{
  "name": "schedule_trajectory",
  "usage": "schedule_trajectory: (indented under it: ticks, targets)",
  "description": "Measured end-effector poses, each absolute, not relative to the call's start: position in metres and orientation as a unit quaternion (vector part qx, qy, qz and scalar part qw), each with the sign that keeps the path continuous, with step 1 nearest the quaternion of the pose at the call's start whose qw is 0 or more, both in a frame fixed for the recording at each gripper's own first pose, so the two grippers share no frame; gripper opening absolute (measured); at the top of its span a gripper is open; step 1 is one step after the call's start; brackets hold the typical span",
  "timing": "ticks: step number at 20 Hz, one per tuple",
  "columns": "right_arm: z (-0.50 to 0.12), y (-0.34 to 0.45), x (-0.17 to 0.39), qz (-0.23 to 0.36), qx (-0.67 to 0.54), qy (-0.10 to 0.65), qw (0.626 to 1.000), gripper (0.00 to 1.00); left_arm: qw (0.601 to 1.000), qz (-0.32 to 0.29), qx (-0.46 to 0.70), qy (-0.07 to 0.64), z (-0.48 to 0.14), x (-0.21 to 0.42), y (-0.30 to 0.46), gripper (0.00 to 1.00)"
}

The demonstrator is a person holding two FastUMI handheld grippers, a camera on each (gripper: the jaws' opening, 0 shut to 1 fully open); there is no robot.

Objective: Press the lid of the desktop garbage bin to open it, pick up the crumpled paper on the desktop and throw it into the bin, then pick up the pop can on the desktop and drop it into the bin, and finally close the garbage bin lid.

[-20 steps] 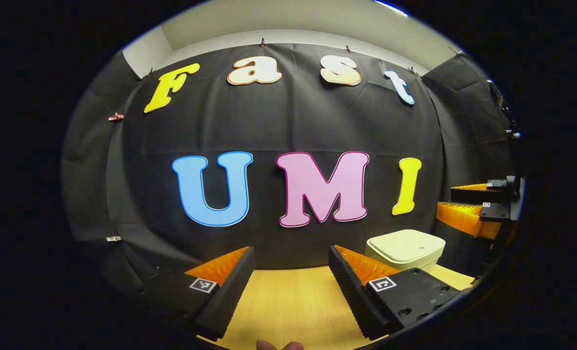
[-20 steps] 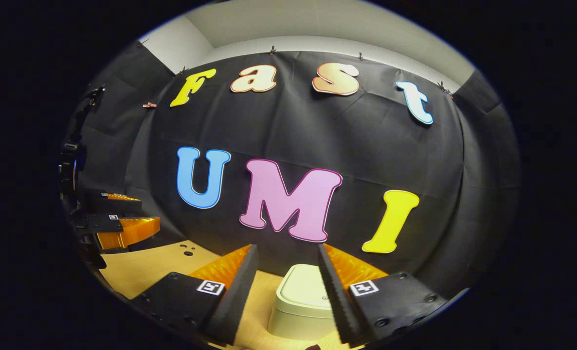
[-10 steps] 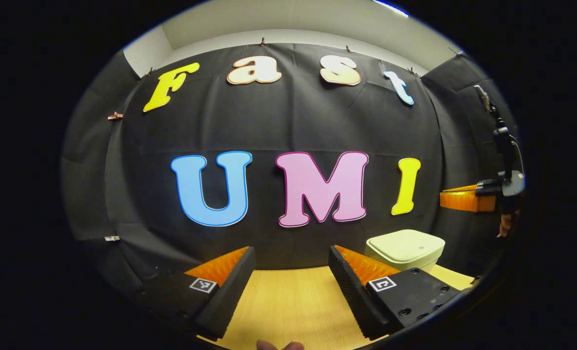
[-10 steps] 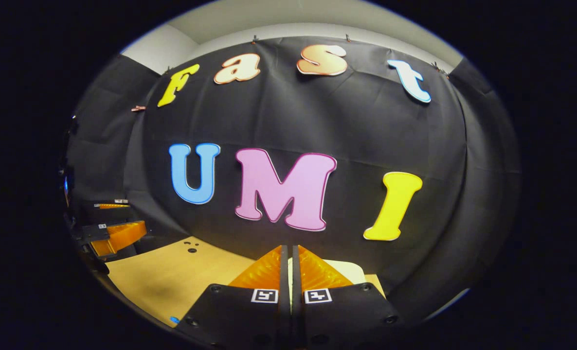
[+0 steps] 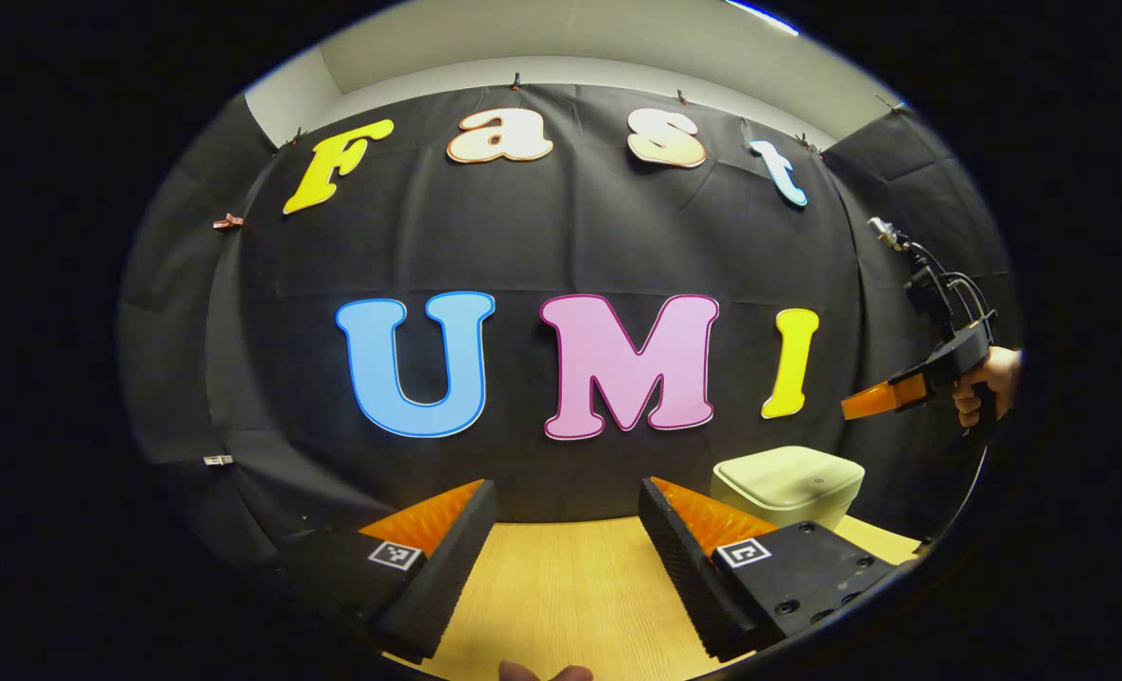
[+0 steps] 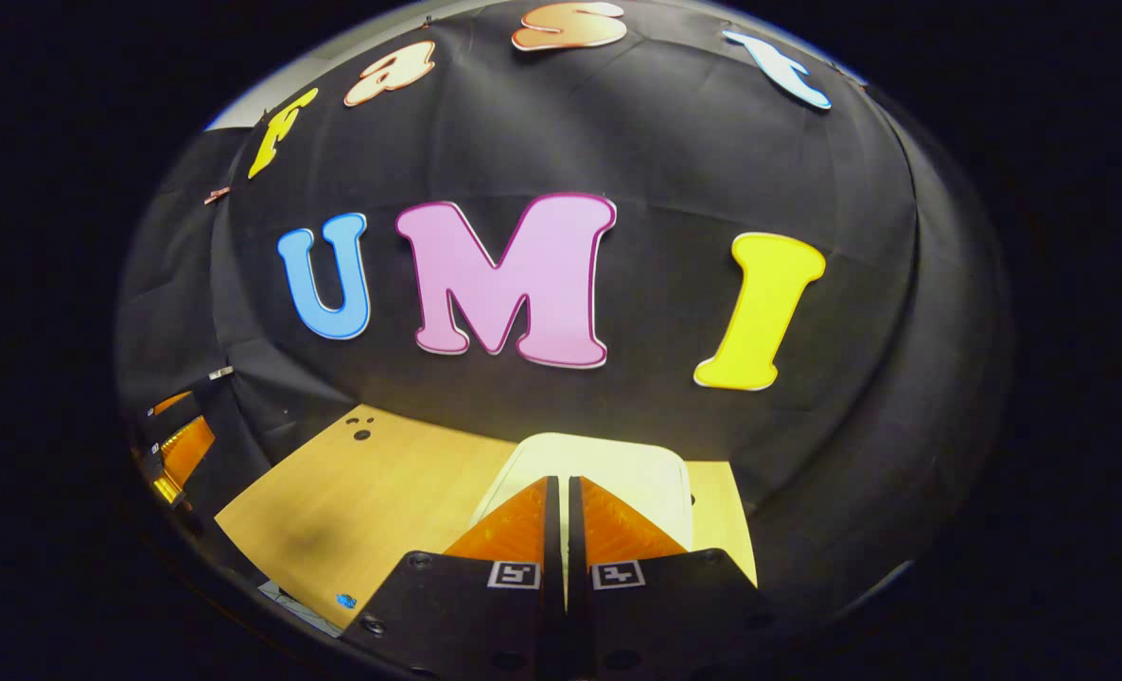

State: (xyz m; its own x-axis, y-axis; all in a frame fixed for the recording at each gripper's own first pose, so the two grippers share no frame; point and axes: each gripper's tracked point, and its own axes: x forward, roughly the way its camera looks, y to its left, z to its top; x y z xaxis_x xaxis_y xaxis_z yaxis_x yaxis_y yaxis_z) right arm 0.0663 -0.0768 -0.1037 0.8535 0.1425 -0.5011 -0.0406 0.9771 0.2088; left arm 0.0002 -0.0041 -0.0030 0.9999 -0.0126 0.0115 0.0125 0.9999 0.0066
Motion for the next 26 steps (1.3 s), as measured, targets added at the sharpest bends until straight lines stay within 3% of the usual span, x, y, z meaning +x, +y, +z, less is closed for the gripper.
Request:
schedule_trajectory:
  ticks: [10, 19, 20, 21, 26]
  targets:
    - [-0.162, -0.070, 0.079, 0.057, 0.087, 0.343, 0.933, 0.05, 1.000, 0.002, 0.000, -0.003, -0.006, -0.008, 0.000, 0.98]
    - [-0.197, -0.069, 0.076, 0.057, 0.100, 0.375, 0.920, 0.05, 1.000, 0.020, 0.002, 0.009, -0.015, -0.008, 0.007, 0.98]
    - [-0.201, -0.068, 0.075, 0.058, 0.103, 0.379, 0.918, 0.09, 1.000, 0.024, 0.002, 0.012, -0.015, -0.007, 0.009, 0.98]
    - [-0.206, -0.067, 0.073, 0.059, 0.107, 0.384, 0.915, 0.05, 1.000, 0.028, 0.002, 0.014, -0.017, -0.008, 0.011, 0.98]
    - [-0.208, -0.066, 0.070, 0.065, 0.115, 0.387, 0.912, 0.05, 0.999, 0.042, 0.002, 0.013, -0.016, -0.013, 0.018, 0.97]
